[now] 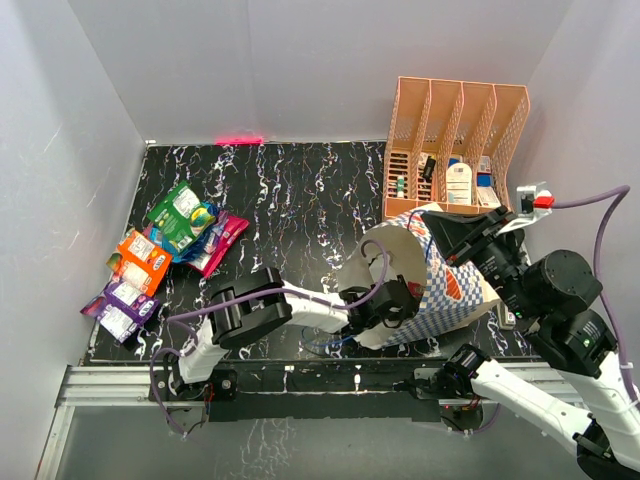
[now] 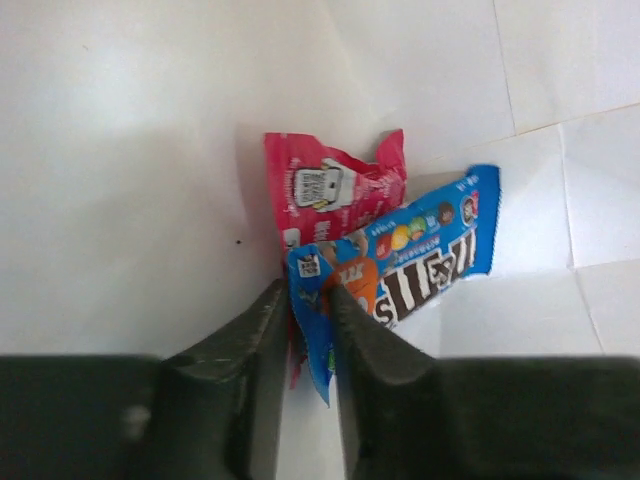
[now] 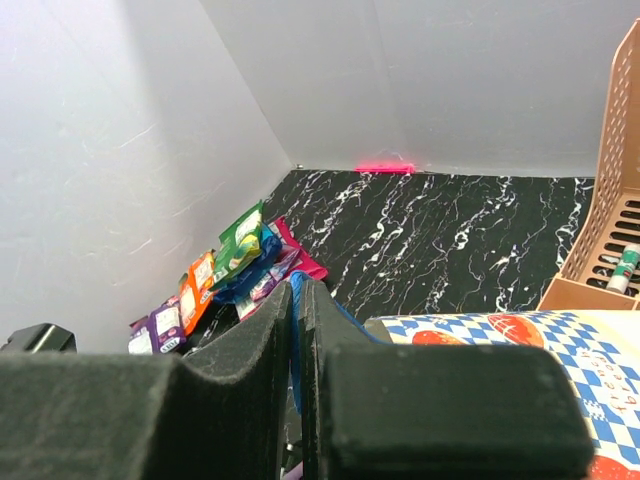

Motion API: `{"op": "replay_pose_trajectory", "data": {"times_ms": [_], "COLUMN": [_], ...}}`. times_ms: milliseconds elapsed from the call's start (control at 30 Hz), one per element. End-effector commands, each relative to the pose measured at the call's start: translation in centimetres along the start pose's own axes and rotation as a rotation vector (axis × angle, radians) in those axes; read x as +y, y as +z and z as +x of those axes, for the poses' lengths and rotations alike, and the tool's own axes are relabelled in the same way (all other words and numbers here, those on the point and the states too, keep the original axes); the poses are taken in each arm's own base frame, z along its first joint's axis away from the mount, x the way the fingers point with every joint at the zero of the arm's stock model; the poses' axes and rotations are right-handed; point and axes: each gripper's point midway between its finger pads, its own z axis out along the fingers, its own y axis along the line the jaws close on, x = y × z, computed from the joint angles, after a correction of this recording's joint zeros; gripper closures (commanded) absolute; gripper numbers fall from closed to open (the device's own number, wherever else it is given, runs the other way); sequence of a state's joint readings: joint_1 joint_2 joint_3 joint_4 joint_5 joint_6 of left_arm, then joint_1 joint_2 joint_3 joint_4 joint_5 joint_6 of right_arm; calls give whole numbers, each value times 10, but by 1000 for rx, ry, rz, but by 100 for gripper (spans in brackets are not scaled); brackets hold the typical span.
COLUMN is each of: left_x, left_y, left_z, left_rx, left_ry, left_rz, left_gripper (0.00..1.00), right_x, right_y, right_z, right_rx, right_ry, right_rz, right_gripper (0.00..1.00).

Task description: Take the snacks out of the paper bag

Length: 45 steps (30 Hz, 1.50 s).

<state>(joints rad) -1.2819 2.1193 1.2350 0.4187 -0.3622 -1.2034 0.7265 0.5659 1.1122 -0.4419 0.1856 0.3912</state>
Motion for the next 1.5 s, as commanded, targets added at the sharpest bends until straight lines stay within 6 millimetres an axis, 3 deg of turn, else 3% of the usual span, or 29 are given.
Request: {"op": "replay_pose_trajectory", "data": {"times_ms": [0, 100, 300, 500, 733, 867, 1000, 1200, 1300, 1400, 1467], "left_x": [-32, -41, -47, -58, -63, -61, -42, 3, 20, 25, 21], "left_y": [-12, -31, -72, -104, -133, -143, -140, -137, -136, -137, -139], "left_z": [-41, -54, -70, -63, -57, -66, -59, -38, -34, -31, -32], "left_rx": [-131, -165, -204, -202, -188, -190, -161, -79, -62, -53, -52], "left_ry": [94, 161, 235, 322, 414, 439, 443, 454, 495, 526, 553], "left_rz": [85, 127, 177, 233, 285, 228, 177, 87, 52, 55, 75], "left_gripper": [87, 100, 100, 100, 100, 100, 100, 100, 88, 62, 50], "right_x": [3, -10, -40, -64, -65, -63, -60, -55, -52, -50, -48], "right_y": [-22, -37, -78, -109, -91, -78, -72, -70, -68, -64, -62], "right_z": [-26, -14, 4, 2, 19, 27, 25, 13, 11, 10, 10], "right_rx": [-62, -25, 22, 13, 48, 77, 67, 44, 35, 32, 32], "right_ry": [-6, -34, -66, -64, -71, -82, -79, -80, -79, -79, -77], "right_rz": [-10, 28, 121, 227, 227, 222, 213, 204, 193, 184, 177], "right_gripper": [93, 93, 93, 93, 93, 93, 93, 93, 93, 93, 93]}}
